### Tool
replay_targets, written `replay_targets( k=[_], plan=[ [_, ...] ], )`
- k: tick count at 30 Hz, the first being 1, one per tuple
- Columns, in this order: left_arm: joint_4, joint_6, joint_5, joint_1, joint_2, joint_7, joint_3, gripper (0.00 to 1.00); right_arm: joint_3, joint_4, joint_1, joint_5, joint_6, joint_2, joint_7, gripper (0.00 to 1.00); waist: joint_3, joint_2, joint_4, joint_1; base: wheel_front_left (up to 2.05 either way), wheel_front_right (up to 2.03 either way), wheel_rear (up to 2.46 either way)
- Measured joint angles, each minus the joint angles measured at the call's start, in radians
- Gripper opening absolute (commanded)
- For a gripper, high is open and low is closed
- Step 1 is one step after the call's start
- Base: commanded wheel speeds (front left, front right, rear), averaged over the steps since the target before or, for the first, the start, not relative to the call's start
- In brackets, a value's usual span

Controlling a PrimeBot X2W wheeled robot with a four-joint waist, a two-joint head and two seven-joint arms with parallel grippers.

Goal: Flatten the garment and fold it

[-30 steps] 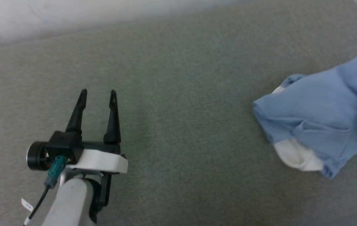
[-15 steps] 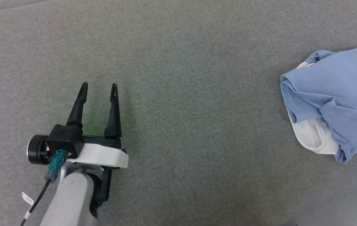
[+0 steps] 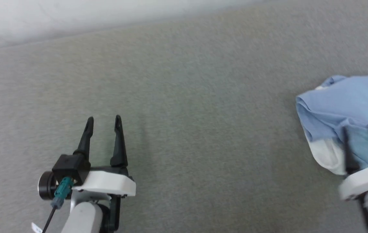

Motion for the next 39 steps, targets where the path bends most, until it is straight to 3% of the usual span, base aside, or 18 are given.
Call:
replay_targets(
  k=[5, 15, 25, 35, 36, 39],
  plan=[
    [-0.002, 0.0, 0.008, 0.034, -0.016, 0.0, 0.026, 1.0, 0.049, -0.147, 0.069, 0.028, 0.0, 0.097, 0.013, 1.0, -0.047, 0.0, 0.062, 0.0, 0.0, 0.0, 0.0],
    [0.032, 0.013, 0.05, 0.144, 0.014, 0.0, 0.093, 1.0, 0.108, -0.356, 0.162, 0.078, 0.0, 0.189, 0.047, 1.0, -0.142, 0.0, 0.191, 0.0002, 0.0, 0.0, 0.0],
    [0.051, -0.006, 0.05, 0.195, 0.034, 0.0, 0.082, 1.0, 0.107, -0.462, 0.299, 0.05, 0.0, 0.216, 0.088, 1.0, -0.251, 0.0, 0.244, 0.0001, 0.0, 0.0, 0.0],
    [0.069, -0.015, 0.054, 0.204, 0.036, 0.0, 0.063, 1.0, 0.112, -0.471, 0.354, 0.06, 0.0, 0.219, 0.096, 1.0, -0.281, 0.0, 0.238, 0.0003, 0.0, 0.0, 0.0],
    [0.071, -0.02, 0.053, 0.204, 0.037, 0.002, 0.061, 0.0, 0.112, -0.469, 0.354, 0.062, 0.0, 0.219, 0.098, 0.0, -0.283, 0.0, 0.238, 0.0002, 0.0, 0.0, 0.0],
    [0.072, -0.021, 0.053, 0.204, 0.035, 0.002, 0.061, 0.0, 0.112, -0.468, 0.354, 0.061, 0.0, 0.219, 0.098, 0.0, -0.285, 0.0, 0.239, 0.0002, 0.0, 0.0, 0.0]
  ],
)
